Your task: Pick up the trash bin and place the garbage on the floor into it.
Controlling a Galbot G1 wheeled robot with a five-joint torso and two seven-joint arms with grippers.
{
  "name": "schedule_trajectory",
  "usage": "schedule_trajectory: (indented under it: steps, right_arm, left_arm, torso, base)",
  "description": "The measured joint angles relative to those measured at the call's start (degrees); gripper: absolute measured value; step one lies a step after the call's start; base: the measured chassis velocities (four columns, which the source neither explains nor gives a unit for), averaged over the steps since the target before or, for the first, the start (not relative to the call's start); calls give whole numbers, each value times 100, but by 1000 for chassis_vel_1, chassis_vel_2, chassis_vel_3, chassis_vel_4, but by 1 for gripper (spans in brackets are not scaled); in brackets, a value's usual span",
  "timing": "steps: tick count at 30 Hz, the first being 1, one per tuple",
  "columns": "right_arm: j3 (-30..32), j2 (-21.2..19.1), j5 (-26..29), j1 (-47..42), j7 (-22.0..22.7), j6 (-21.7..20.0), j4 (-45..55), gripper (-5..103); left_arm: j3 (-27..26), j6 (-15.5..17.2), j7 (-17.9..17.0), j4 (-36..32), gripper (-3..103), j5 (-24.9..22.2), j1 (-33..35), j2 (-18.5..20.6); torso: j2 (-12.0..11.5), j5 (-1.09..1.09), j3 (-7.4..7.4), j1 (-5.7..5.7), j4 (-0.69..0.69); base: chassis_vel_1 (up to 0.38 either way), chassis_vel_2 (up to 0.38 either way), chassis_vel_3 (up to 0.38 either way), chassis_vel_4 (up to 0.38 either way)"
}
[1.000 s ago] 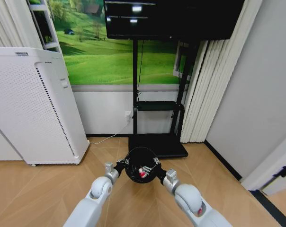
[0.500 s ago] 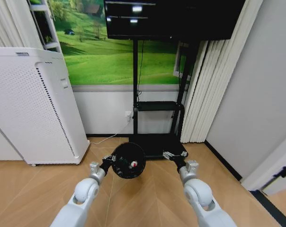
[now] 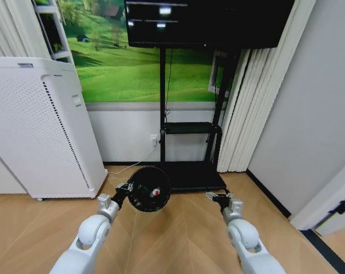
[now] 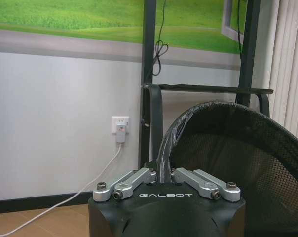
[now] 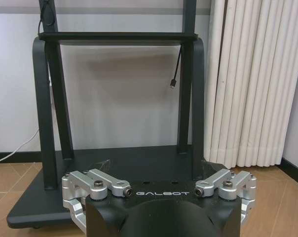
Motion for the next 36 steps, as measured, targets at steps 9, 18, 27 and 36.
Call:
schedule_trajectory:
  steps: [9, 18, 27, 36]
  right_arm:
    - [-50, 11, 5, -25, -8, 58, -16, 100]
    - [-146, 41, -14, -90, -5, 215, -82, 100]
    - [-240, -191, 675, -927, 387, -691, 325, 100]
    - [-170, -695, 1615, -1432, 1020, -1489, 203, 100]
  left_arm:
    - [8, 1, 7, 55, 4, -34, -38, 16]
    - [30, 1, 22, 114, 4, -41, -64, -5]
    - [19, 0, 20, 143, 4, -71, -124, -25]
    - [-5, -15, 32, 138, 4, -67, -121, -103]
  torso:
    - [0, 2, 0, 1, -1]
    - [-2, 3, 0, 1, -2]
    - [-2, 2, 0, 1, 0]
    - [-1, 1, 0, 0, -2]
  base:
    - [-200, -201, 196, 195]
    - [-225, -222, 218, 225]
    - [-35, -27, 29, 28]
    - [13, 13, -13, -9]
